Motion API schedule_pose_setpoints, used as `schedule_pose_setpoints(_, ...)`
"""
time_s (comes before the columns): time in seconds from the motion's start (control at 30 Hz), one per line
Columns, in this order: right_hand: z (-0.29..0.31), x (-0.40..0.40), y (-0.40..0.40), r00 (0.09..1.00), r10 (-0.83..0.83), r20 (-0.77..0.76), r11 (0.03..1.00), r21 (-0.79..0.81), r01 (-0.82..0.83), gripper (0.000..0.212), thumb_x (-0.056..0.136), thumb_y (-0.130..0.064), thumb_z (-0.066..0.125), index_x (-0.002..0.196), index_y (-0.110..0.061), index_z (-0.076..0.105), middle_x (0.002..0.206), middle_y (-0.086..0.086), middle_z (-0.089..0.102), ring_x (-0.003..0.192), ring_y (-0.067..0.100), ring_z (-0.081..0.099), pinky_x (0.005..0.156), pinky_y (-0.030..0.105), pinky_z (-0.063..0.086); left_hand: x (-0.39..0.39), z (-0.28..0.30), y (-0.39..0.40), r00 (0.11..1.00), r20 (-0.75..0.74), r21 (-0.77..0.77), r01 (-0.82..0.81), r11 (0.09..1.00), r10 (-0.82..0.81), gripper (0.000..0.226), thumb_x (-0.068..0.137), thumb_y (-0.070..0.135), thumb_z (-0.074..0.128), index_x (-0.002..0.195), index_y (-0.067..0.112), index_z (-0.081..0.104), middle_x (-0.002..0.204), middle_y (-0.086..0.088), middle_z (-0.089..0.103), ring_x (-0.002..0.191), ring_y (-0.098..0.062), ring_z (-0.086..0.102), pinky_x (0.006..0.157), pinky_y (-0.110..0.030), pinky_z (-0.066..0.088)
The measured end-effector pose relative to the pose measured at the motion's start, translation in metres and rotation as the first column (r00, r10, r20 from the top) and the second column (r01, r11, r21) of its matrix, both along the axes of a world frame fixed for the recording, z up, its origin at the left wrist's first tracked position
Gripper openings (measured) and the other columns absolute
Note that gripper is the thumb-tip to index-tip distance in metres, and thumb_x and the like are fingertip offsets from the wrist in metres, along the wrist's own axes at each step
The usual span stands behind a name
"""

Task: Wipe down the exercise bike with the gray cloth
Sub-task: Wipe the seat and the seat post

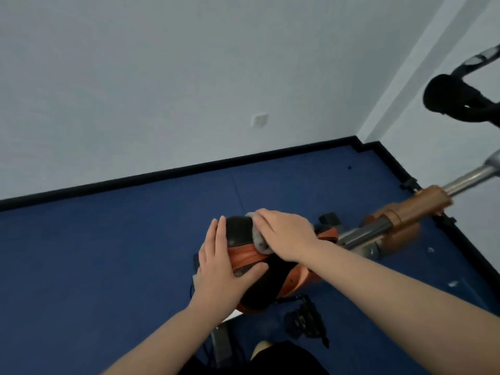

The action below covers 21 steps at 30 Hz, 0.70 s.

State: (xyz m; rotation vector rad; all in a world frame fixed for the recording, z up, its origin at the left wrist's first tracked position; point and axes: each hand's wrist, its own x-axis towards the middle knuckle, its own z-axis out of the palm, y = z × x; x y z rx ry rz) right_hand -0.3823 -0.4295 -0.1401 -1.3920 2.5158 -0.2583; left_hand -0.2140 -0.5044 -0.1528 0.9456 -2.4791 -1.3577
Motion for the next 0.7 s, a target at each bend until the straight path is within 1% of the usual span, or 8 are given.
schedule_pose_setpoints(0.1,0.007,-0.01,-0.015,0.957,0.086,0.278,0.996,-0.008,-0.087,0.044,0.102,-0.052,0.02,0.138,-0.043,0.043,0.136,-0.01,0.055,0.12,0.016,0.054,0.095,0.039,0.043,0.008,-0.007,0.009,0.997,-0.02,0.099,-0.076,0.992,0.078,0.119,0.063,0.071,0.067,0.151,0.044,-0.008,0.158,0.022,0.002,0.14,-0.005,0.018,0.115,-0.038,0.025)
schedule_pose_setpoints(0.2,0.012,-0.029,-0.03,0.897,0.007,0.442,0.99,0.126,-0.069,0.044,0.105,-0.042,0.021,0.133,-0.033,0.054,0.117,-0.001,0.065,0.111,0.02,0.057,0.102,0.04,0.041,0.012,-0.009,0.015,0.988,-0.006,0.366,-0.141,0.92,0.154,0.128,0.058,0.063,0.077,0.152,0.043,-0.007,0.149,0.012,0.026,0.127,0.0,0.038,0.105,-0.025,0.036)
schedule_pose_setpoints(0.3,0.011,0.002,-0.044,0.931,0.186,0.313,0.979,0.017,-0.201,0.041,0.103,-0.047,0.023,0.129,-0.042,0.054,0.123,-0.01,0.059,0.113,0.016,0.054,0.098,0.042,0.044,0.013,-0.013,0.017,0.973,-0.001,0.502,-0.201,0.841,0.233,0.11,0.054,0.044,0.093,0.142,0.031,0.03,0.122,0.015,0.054,0.097,0.011,0.06,0.077,-0.009,0.049)
schedule_pose_setpoints(0.37,0.011,0.026,-0.044,0.892,0.441,0.094,0.897,-0.074,-0.436,0.036,0.101,-0.049,0.032,0.127,-0.041,0.056,0.135,-0.014,0.051,0.125,0.015,0.042,0.096,0.041,0.041,0.012,-0.013,0.017,0.973,0.04,0.519,-0.216,0.827,0.228,0.101,0.04,0.05,0.095,0.126,0.026,0.049,0.111,0.012,0.066,0.093,0.006,0.064,0.074,-0.011,0.05)
schedule_pose_setpoints(0.43,0.019,0.019,-0.05,0.799,0.593,0.096,0.805,-0.054,-0.591,0.035,0.099,-0.051,0.037,0.122,-0.039,0.06,0.132,-0.015,0.051,0.124,0.012,0.04,0.092,0.038,0.041,0.011,-0.012,0.014,0.977,0.067,0.538,-0.206,0.817,0.202,0.092,0.039,0.049,0.095,0.119,0.027,0.056,0.105,0.011,0.071,0.095,0.001,0.066,0.075,-0.012,0.05)
schedule_pose_setpoints(0.57,0.024,0.002,-0.073,0.863,0.326,0.386,0.928,0.043,-0.37,0.034,0.098,-0.051,0.038,0.098,-0.035,0.067,0.101,-0.012,0.062,0.094,0.011,0.056,0.088,0.04,0.048,0.01,-0.011,0.008,0.983,0.056,0.578,-0.175,0.797,0.175,0.071,0.051,0.03,0.097,0.113,0.026,0.063,0.096,0.01,0.075,0.089,-0.002,0.07,0.079,-0.018,0.055)
schedule_pose_setpoints(0.63,0.018,0.016,-0.073,0.894,0.407,0.187,0.904,0.058,-0.423,0.033,0.096,-0.052,0.038,0.095,-0.034,0.066,0.103,-0.012,0.062,0.097,0.014,0.055,0.084,0.039,0.047,0.01,-0.014,0.011,0.98,0.05,0.581,-0.185,0.792,0.192,0.075,0.043,0.038,0.096,0.11,0.027,0.064,0.094,0.011,0.075,0.088,-0.003,0.07,0.08,-0.022,0.056)
schedule_pose_setpoints(0.7,0.01,0.028,-0.06,0.775,0.631,-0.028,0.775,-0.02,-0.632,0.029,0.092,-0.053,0.043,0.097,-0.037,0.067,0.109,-0.016,0.06,0.102,0.013,0.048,0.081,0.037,0.043,0.011,-0.017,0.015,0.976,0.049,0.568,-0.202,0.798,0.213,0.072,0.039,0.044,0.092,0.104,0.031,0.065,0.087,0.015,0.074,0.083,0.001,0.069,0.068,-0.018,0.053)
